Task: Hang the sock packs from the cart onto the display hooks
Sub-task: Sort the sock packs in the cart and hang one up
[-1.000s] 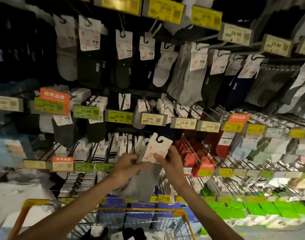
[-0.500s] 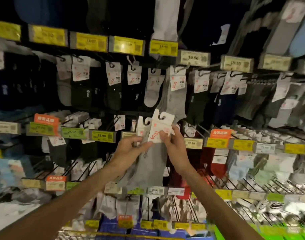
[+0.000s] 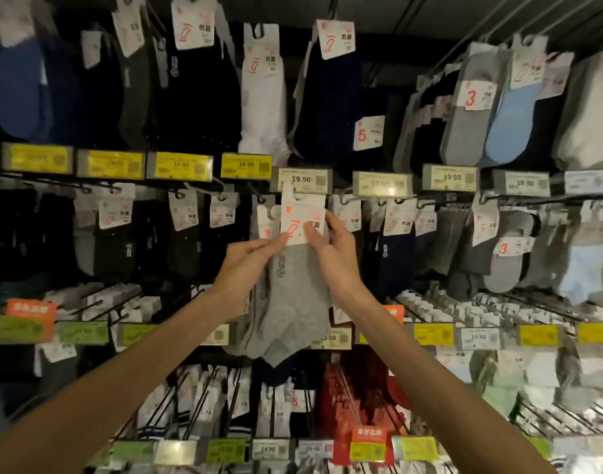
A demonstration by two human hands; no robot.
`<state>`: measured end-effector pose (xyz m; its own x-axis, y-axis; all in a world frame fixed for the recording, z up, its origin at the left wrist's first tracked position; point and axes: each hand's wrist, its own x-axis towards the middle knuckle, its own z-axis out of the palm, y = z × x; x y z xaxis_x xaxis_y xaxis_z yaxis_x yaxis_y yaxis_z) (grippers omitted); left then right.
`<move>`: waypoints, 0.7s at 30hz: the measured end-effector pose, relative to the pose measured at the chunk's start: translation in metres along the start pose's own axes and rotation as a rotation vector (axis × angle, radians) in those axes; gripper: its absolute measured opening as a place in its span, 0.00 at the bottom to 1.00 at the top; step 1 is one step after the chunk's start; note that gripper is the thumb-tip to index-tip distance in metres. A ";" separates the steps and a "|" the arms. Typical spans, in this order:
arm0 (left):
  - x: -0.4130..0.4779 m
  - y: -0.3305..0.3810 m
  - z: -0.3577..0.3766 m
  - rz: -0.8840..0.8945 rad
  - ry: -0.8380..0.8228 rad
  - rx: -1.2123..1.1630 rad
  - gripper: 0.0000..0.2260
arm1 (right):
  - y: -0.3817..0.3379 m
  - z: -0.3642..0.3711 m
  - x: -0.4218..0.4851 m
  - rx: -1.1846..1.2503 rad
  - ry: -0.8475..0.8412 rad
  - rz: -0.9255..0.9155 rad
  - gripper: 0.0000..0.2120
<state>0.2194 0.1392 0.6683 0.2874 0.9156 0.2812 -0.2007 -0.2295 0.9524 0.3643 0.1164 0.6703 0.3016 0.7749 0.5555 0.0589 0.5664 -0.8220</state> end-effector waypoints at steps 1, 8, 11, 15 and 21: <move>0.002 0.005 0.001 -0.021 0.002 -0.002 0.12 | -0.002 0.001 0.004 0.005 0.008 -0.004 0.18; 0.006 0.013 0.002 -0.050 0.010 -0.007 0.13 | -0.003 0.004 0.008 0.056 0.058 -0.012 0.23; 0.002 0.007 0.002 -0.051 -0.014 -0.028 0.13 | -0.001 0.002 0.002 0.065 0.041 -0.026 0.22; -0.005 -0.006 0.000 -0.033 -0.032 -0.032 0.11 | 0.006 -0.004 -0.003 0.043 0.008 -0.010 0.23; 0.003 -0.008 0.003 -0.056 -0.033 -0.018 0.12 | 0.008 -0.004 0.001 -0.002 0.009 -0.008 0.22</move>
<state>0.2248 0.1433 0.6617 0.3294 0.9155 0.2312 -0.2004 -0.1715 0.9646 0.3689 0.1207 0.6639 0.3095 0.7678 0.5610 0.0633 0.5720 -0.8178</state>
